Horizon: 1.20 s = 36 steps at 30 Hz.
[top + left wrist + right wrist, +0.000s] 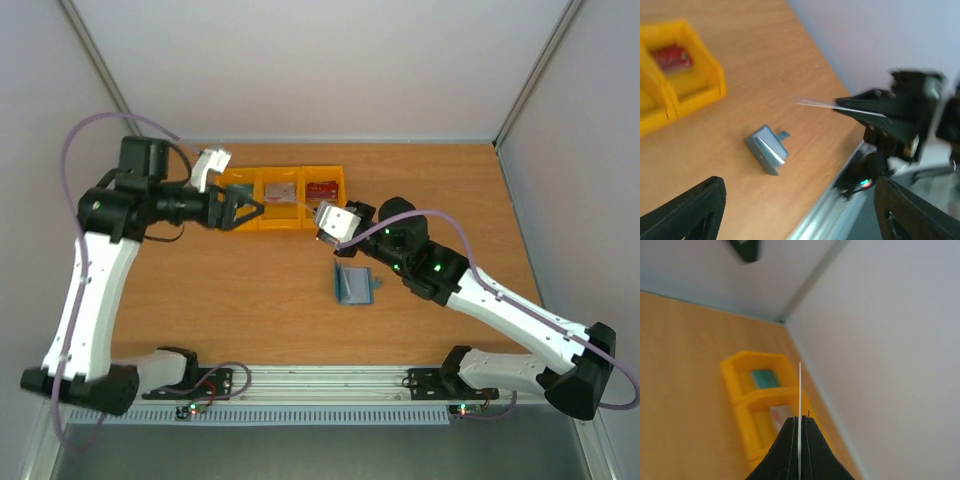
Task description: Take the credit cards out of the card holder
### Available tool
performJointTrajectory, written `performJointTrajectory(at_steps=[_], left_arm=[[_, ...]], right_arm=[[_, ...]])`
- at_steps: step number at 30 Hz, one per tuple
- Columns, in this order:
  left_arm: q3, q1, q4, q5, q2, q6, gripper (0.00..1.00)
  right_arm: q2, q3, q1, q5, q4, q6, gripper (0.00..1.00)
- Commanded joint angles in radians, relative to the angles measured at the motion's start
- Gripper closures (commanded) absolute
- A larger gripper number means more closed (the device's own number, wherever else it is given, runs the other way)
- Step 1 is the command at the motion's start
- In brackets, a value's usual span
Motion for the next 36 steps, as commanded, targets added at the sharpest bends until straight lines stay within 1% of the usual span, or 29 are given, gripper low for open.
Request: performJointTrajectory(at_steps=[1, 2, 3, 5, 7, 8, 9, 11, 12, 14, 16, 18, 21, 26, 29, 30, 31, 35, 36], left_arm=[[-0.017, -0.045, -0.022, 0.062, -0.189, 0.866, 0.23], [-0.051, -0.082, -0.003, 0.032, -0.22, 0.965, 0.26], [-0.068, -0.13, 0.008, -0.007, -0.241, 1.098, 0.29], [-0.068, -0.268, -0.003, -0.102, -0.249, 1.215, 0.33], [-0.058, -0.343, -0.017, -0.166, -0.235, 1.255, 0.37], [-0.058, -0.362, -0.019, -0.191, -0.228, 1.253, 0.39], [-0.064, -0.38, -0.028, -0.21, -0.223, 1.25, 0.39], [-0.103, -0.422, -0.024, -0.262, -0.226, 1.316, 0.39], [-0.128, -0.45, 0.016, -0.307, -0.231, 1.332, 0.4], [-0.162, -0.487, 0.131, -0.384, -0.228, 1.309, 0.46], [-0.129, -0.494, 0.189, -0.418, -0.194, 1.236, 0.49], [-0.086, -0.495, 0.168, -0.442, -0.135, 1.193, 0.49], [-0.082, -0.496, 0.167, -0.45, -0.103, 1.177, 0.51], [-0.087, -0.498, 0.16, -0.452, -0.086, 1.17, 0.66], [-0.095, -0.5, 0.155, -0.45, -0.083, 1.18, 0.73], [-0.093, -0.502, 0.155, -0.454, -0.079, 1.177, 0.78], [-0.091, -0.502, 0.155, -0.457, -0.074, 1.175, 0.79], [-0.106, -0.505, 0.147, -0.485, -0.065, 1.191, 0.79], [-0.112, -0.505, 0.15, -0.493, -0.064, 1.194, 0.8]], right_arm=[[-0.021, 0.072, -0.01, -0.376, -0.326, 0.135, 0.99], [-0.018, 0.087, -0.01, -0.401, -0.34, 0.14, 0.99], [-0.01, 0.103, -0.009, -0.413, -0.346, 0.144, 0.99], [0.006, 0.133, -0.009, -0.384, -0.33, 0.172, 0.99], [0.025, 0.156, -0.009, -0.355, -0.317, 0.176, 0.99], [0.034, 0.162, -0.009, -0.35, -0.305, 0.179, 0.99], [0.038, 0.163, -0.009, -0.357, -0.293, 0.18, 0.99], [0.045, 0.157, -0.007, -0.378, -0.263, 0.181, 0.99], [0.049, 0.155, -0.006, -0.386, -0.251, 0.183, 0.99], [0.056, 0.157, -0.002, -0.395, -0.24, 0.177, 0.99], [0.06, 0.163, 0.003, -0.395, -0.234, 0.173, 0.99], [0.059, 0.162, 0.005, -0.401, -0.235, 0.171, 0.99], [0.052, 0.161, 0.006, -0.42, -0.238, 0.167, 0.99], [0.035, 0.154, 0.007, -0.411, -0.232, 0.165, 0.99], [0.029, 0.145, 0.007, -0.415, -0.221, 0.16, 0.99], [0.029, 0.143, 0.007, -0.417, -0.218, 0.161, 0.99], [0.028, 0.141, 0.006, -0.416, -0.215, 0.162, 0.99], [0.022, 0.129, 0.007, -0.424, -0.193, 0.165, 0.99], [0.021, 0.128, 0.007, -0.428, -0.192, 0.164, 0.99]])
